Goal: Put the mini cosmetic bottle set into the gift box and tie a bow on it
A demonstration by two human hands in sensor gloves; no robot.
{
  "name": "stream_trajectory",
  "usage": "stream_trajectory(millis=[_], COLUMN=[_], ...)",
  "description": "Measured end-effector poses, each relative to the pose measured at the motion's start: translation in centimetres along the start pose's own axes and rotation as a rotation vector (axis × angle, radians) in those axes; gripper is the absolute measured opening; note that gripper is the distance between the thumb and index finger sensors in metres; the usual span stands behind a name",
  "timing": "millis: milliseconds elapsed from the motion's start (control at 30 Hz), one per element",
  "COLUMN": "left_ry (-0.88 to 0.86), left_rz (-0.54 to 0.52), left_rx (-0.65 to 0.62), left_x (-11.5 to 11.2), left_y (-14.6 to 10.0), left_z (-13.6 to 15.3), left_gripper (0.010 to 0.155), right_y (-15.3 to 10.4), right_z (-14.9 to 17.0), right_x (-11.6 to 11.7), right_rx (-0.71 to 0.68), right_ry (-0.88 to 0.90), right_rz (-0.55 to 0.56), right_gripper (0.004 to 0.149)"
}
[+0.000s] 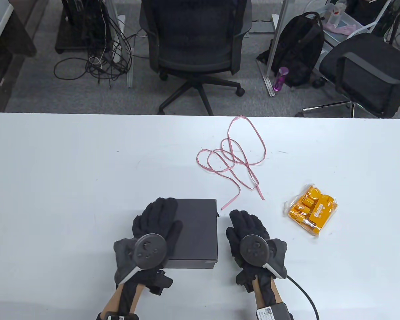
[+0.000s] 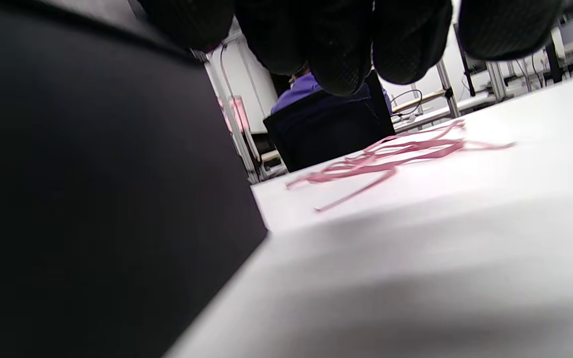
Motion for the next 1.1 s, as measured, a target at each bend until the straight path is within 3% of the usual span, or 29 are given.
stream_trajectory(millis=[67, 167, 300, 367, 467, 867, 1100], left_ry=[-0.137, -0.460, -0.837, -0.916, -0.957, -0.969, -0.940], left_rz=[0.021, 0.062, 0.230, 0.250, 0.305, 0.133, 0.151], left_rx=[0.050, 0.078, 0.150, 0.158, 0.153, 0.271, 0.293], left_x=[-0.5, -2.7, -5.5, -6.1, -7.0, -6.7, -6.4], left_y=[-0.2, -0.7, -1.5, -1.7, -2.3, -2.7, -2.4], left_z=[2.5, 6.2, 8.2, 8.0, 7.3, 7.6, 7.7], left_gripper=[0.067, 0.069, 0.071, 0.070, 0.069, 0.060, 0.060], right_y=[0.0, 0.1, -0.1, -0.2, -0.3, -0.6, -0.7], right_z=[0.1, -0.2, -1.2, -1.7, -2.4, -1.4, -0.9], right_x=[0.4, 1.5, 3.1, 3.7, 4.2, 4.6, 4.6], right_rx=[0.008, -0.018, -0.097, -0.127, -0.143, -0.056, -0.025], right_ry=[0.211, 0.543, 0.865, 0.911, 0.920, 0.923, 0.958], right_rz=[0.008, -0.067, -0.205, -0.276, -0.309, -0.210, -0.186], right_gripper=[0.059, 0.064, 0.072, 0.073, 0.073, 0.062, 0.059])
Point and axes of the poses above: the tracker on the back of each hand, its own z axis roughly to the little-finger side, its own y axis roughly from the wrist to the fingertips, x = y × z, the point moved 3 cm from there along y, roughly from the wrist to the fingertips, and after that the axes turned 5 degrees about -z, right-handed, at the moved point
